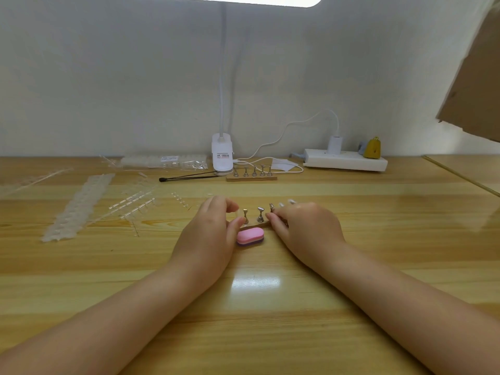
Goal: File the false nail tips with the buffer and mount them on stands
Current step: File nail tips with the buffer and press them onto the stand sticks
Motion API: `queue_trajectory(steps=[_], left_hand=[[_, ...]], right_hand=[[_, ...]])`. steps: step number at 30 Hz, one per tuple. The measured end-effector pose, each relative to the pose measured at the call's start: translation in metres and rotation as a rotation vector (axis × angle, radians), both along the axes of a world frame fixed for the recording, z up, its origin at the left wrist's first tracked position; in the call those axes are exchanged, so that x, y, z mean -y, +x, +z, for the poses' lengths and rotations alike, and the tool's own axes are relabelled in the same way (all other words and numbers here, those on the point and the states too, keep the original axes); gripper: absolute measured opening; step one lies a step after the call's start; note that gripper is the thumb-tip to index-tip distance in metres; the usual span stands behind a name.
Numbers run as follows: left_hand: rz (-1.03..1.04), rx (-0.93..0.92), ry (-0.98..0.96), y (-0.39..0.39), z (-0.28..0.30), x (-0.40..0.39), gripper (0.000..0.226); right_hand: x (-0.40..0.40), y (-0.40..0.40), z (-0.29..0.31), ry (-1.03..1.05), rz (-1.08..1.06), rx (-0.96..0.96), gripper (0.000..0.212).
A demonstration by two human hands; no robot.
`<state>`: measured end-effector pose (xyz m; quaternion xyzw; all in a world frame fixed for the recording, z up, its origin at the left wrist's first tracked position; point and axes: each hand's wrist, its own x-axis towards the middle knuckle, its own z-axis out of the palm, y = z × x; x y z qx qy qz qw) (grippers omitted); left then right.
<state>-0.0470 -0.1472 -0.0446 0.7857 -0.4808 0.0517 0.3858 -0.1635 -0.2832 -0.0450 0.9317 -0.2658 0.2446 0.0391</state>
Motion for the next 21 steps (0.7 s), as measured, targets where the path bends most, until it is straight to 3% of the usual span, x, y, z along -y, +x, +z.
queue_trajectory(steps=[17,21], left_hand=[[-0.050,0.021,0.023,-0.0020,-0.0012,0.0007,0.019],[-0.036,0.069,0.007,-0.0024,-0.0015,-0.0006,0.020]], right_hand=[[0.0049,-0.0008,-0.0012,0.038,-0.012,0.015,0.030],[-0.0009,-0.0032,-0.0012,0.067,0.088,0.230,0.018]])
